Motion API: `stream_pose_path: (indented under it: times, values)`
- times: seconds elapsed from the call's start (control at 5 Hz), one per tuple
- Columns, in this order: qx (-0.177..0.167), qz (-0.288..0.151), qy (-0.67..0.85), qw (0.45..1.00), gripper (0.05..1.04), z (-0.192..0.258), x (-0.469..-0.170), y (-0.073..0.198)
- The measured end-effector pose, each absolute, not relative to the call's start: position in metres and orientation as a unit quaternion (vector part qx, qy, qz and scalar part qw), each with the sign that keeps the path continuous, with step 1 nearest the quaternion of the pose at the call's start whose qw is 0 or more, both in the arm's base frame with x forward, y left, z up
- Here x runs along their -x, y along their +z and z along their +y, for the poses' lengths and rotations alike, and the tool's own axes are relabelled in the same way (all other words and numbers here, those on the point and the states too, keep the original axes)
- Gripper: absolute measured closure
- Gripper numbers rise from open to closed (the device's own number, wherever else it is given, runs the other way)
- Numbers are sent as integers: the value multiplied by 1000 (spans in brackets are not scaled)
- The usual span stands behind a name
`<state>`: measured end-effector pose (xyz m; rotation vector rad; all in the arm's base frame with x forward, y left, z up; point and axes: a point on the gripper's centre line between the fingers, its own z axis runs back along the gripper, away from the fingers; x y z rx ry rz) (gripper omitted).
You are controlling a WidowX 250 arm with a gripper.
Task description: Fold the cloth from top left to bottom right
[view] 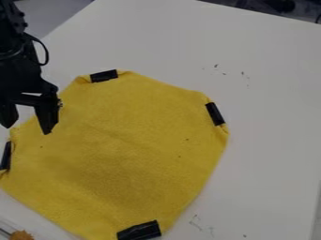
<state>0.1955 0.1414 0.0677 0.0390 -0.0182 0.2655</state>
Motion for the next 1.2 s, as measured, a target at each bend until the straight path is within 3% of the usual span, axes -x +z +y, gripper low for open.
stream_pose_path:
  times: [0.2,0.6,1.0,1.2]
  values:
    - [-13,0,135,991,83,140,-196,62]
    - [-4,-3,106,994,83,144,-259,52]
    - [-13,-37,47,998,83,152,-338,55]
    - [-17,-50,36,998,83,155,-361,57]
